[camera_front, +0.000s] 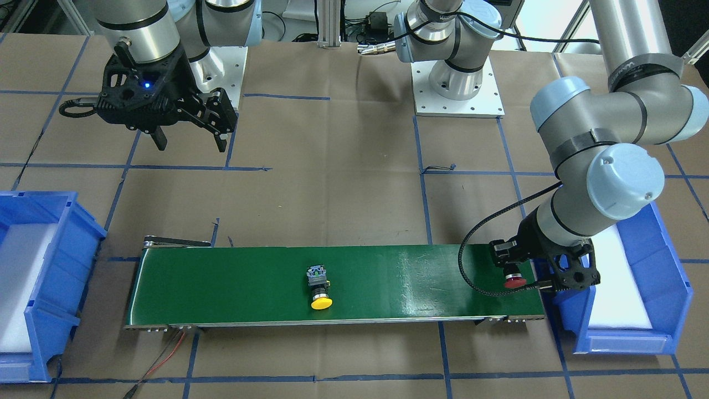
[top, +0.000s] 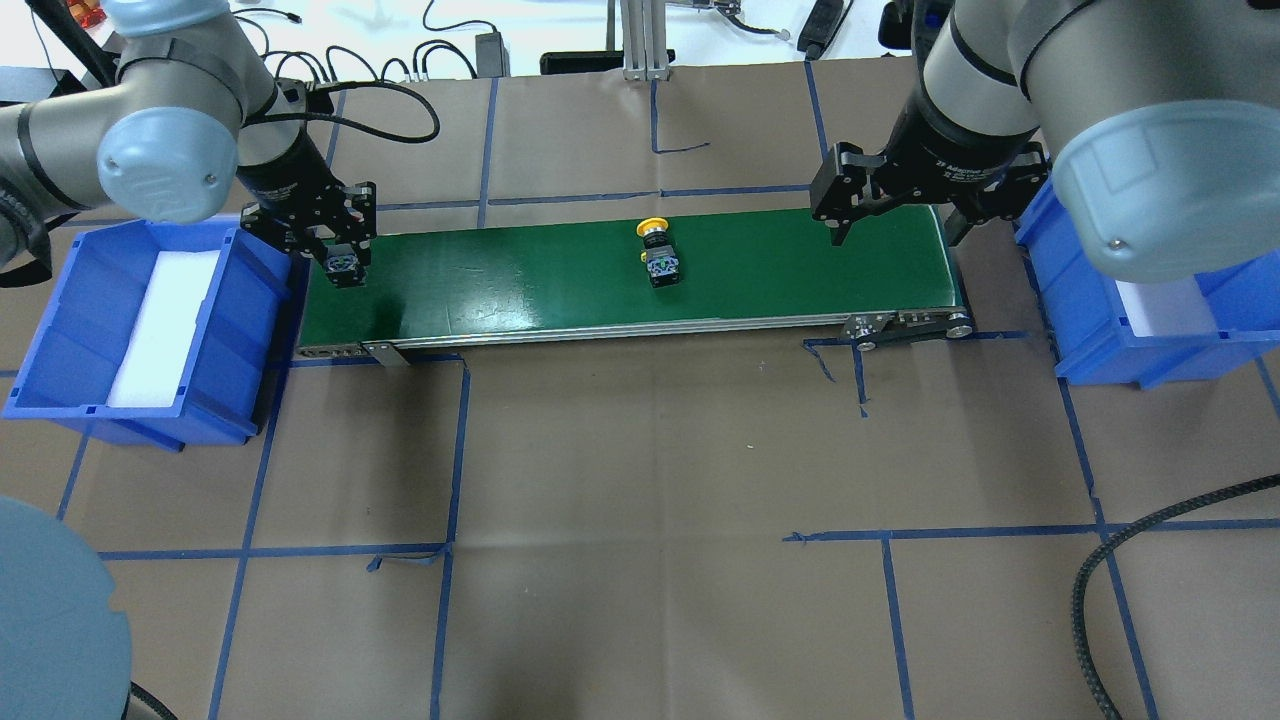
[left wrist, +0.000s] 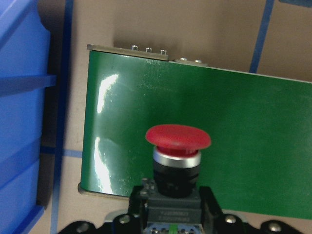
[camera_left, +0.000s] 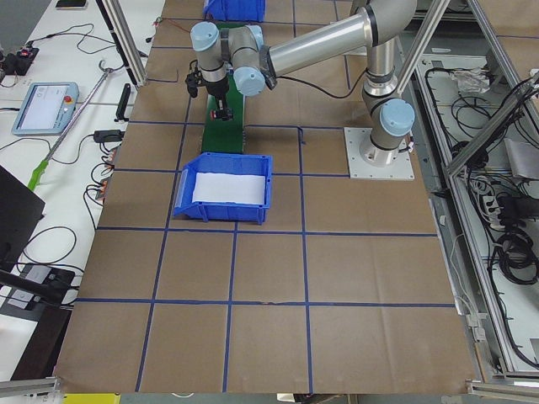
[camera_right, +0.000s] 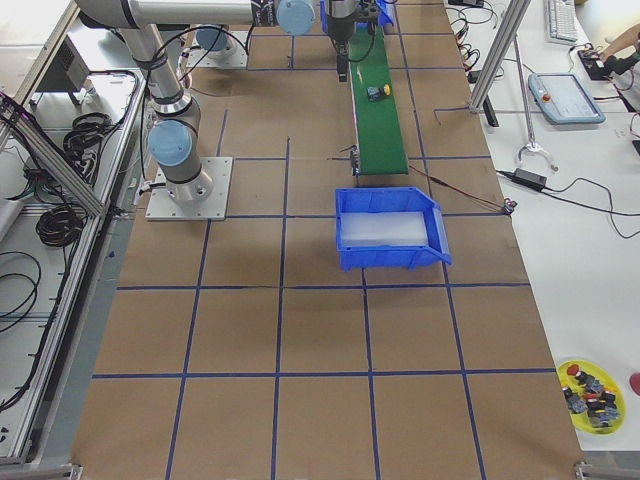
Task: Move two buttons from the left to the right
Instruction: 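Place the red button on the conveyor while the right gripper lowers toward the yellow button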
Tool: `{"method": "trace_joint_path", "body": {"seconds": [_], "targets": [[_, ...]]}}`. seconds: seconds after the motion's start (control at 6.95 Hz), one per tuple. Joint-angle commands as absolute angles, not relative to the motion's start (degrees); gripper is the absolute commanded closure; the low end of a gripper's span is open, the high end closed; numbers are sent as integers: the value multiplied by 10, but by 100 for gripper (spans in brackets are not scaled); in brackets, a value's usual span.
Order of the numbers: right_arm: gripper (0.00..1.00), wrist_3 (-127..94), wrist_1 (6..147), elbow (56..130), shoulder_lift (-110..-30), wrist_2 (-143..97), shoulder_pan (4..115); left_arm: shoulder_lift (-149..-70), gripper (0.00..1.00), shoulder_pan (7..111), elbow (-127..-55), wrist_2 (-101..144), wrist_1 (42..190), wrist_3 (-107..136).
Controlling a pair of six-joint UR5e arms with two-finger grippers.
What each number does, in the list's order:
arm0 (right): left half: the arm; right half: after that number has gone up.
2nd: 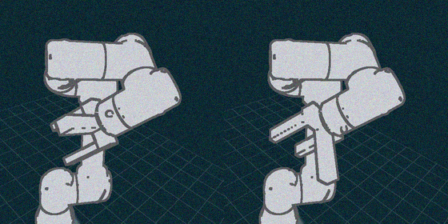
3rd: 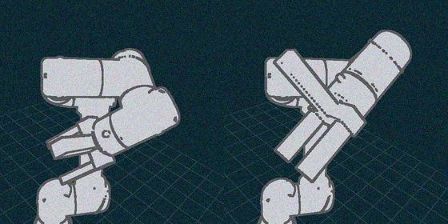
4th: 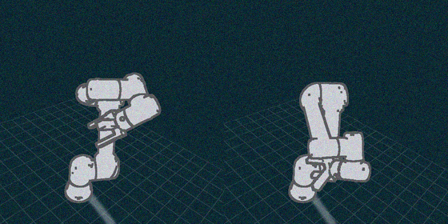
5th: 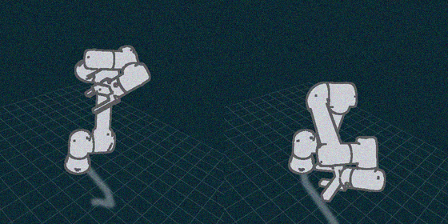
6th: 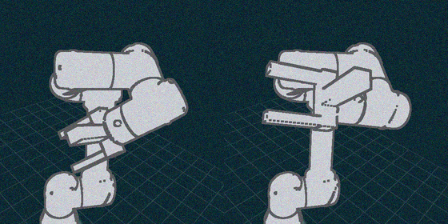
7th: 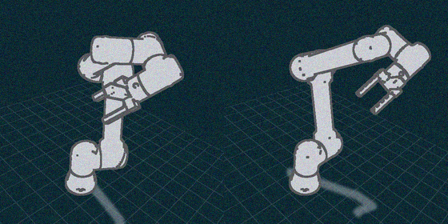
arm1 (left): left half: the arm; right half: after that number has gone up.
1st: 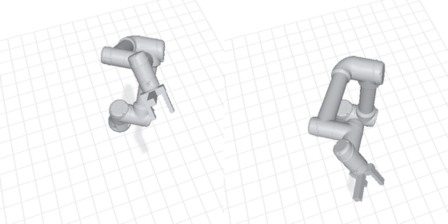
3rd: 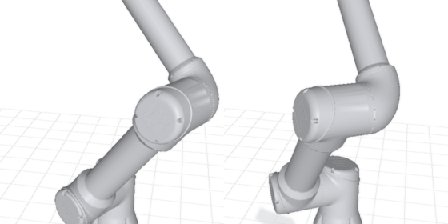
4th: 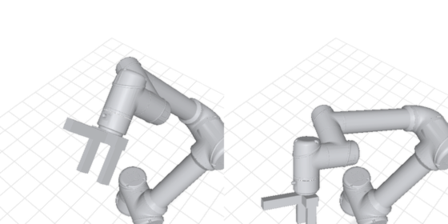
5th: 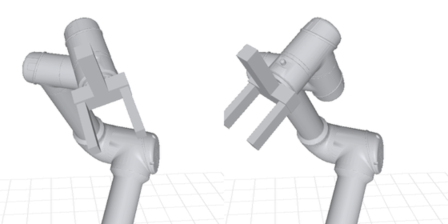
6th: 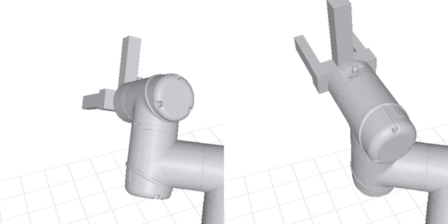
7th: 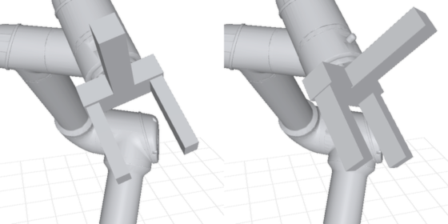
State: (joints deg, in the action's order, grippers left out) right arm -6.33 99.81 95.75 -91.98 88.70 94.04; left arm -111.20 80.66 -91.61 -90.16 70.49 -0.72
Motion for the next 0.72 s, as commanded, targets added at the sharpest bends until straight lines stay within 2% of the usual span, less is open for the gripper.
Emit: {"method": "trace_joint_path", "body": {"seconds": [0.0,0.43,0.58], "targets": [[0,-64,1005,978,-919,888,940,-1126,87,806,-963,-906,633,-37],[0,-73,1006,991,-920,888,940,-1126,86,802,-974,-907,611,-58],[0,-68,1010,991,-920,888,940,-1126,67,802,-974,-906,611,-55]]}}
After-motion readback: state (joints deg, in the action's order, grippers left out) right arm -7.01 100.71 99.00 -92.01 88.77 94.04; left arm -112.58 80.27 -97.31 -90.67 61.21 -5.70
